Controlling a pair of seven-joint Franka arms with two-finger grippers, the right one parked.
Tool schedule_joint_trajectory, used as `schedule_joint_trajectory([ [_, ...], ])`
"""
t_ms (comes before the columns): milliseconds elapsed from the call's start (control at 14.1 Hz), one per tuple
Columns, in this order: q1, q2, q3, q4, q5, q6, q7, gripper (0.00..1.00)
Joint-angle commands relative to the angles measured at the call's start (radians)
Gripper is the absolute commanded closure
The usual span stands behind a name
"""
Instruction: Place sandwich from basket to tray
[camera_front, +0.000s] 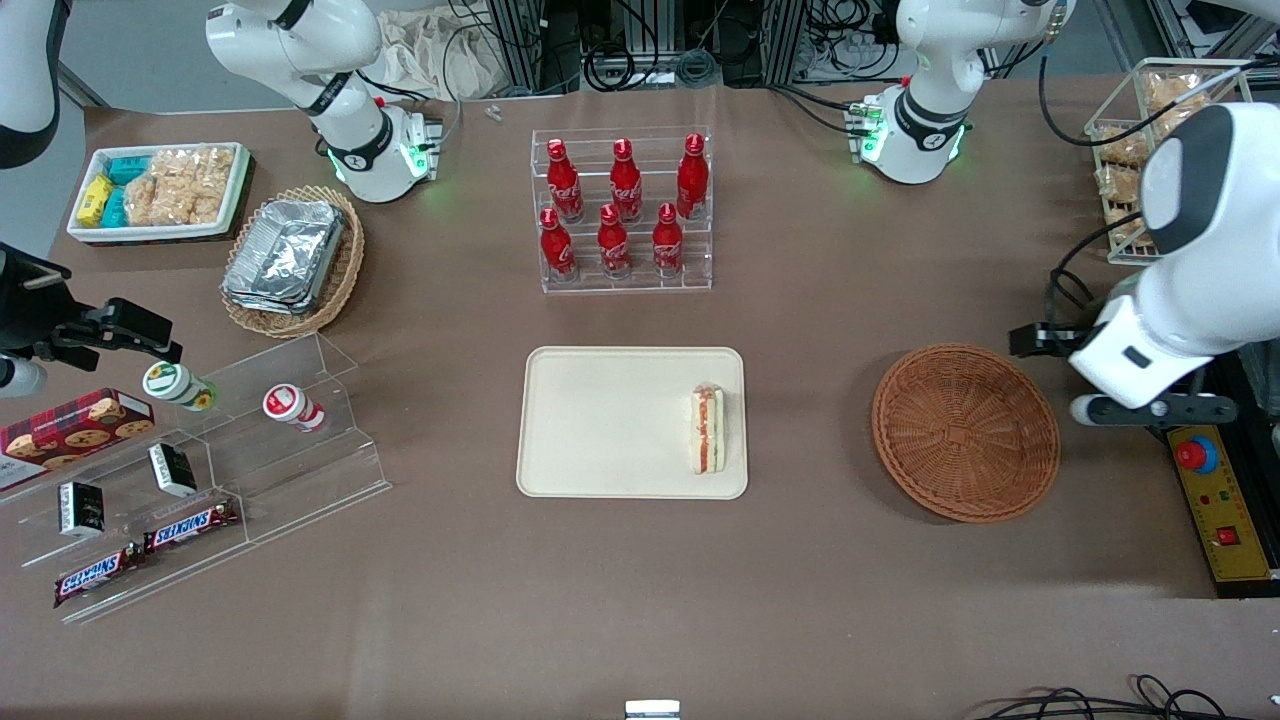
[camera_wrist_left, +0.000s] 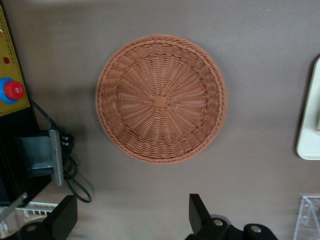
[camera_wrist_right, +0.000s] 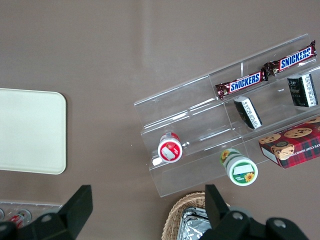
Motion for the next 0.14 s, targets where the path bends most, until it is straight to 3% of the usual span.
schedule_joint_trajectory([
  [0,0.034,-0.044,-0.005,-0.031,-0.032,0.023,0.057,0.00],
  [71,0.034,-0.036,-0.005,-0.017,-0.030,0.021,0.061,0.00],
])
